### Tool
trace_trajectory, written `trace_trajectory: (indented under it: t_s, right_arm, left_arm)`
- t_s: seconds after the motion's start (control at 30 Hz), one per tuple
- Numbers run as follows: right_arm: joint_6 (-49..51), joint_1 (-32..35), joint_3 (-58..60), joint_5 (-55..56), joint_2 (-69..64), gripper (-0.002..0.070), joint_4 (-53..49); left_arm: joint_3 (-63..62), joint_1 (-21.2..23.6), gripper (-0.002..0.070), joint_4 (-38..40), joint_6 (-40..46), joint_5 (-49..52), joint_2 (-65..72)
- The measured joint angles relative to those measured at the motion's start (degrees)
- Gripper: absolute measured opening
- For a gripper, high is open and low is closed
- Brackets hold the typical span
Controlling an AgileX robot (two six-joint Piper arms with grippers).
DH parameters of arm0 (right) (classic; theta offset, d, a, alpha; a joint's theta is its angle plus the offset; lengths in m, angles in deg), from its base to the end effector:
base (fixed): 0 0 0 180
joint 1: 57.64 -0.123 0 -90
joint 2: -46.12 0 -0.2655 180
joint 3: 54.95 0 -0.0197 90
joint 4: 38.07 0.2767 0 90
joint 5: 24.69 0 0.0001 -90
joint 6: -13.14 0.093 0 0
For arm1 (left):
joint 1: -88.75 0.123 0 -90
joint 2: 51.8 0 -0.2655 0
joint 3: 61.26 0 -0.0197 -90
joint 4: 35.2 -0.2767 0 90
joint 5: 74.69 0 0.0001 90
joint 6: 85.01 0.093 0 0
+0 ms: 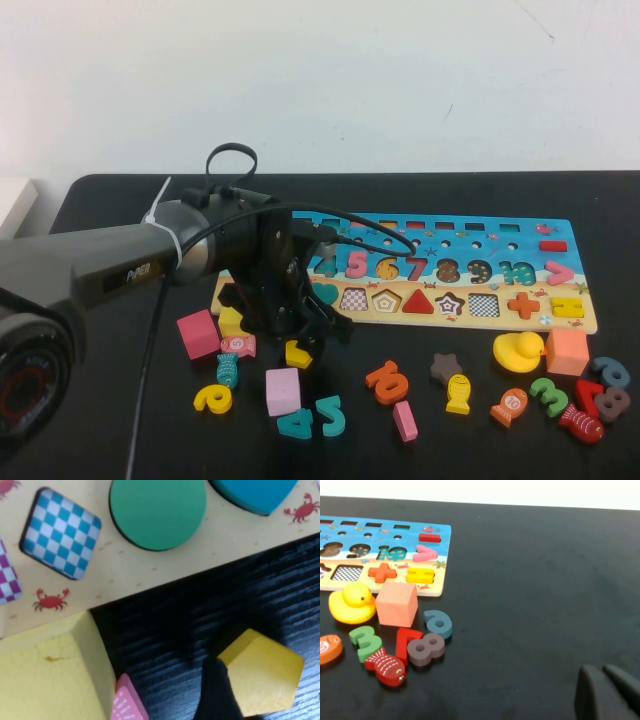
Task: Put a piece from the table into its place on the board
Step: Pick up the "Pentagon"
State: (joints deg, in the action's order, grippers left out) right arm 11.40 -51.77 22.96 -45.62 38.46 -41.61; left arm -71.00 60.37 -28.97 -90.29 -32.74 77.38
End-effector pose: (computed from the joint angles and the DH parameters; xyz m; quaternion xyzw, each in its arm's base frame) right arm 0.0996 -0.0123 0.1730 0.0124 0.8009 -0.0657 0.5950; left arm 0.3911 -0.2190 0.1221 0.1640 0.9722 -0.0873 0.1423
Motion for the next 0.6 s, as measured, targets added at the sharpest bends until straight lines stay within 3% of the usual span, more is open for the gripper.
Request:
trace_trajectory:
  t_s: [0.6]
  right_arm:
    - [0.00,0.00,0.00,0.00,0.00,0.0019,0.00]
  left_arm:
    - [0.00,0.00,0.0363,-0.47,0.77,-1.41,1.69]
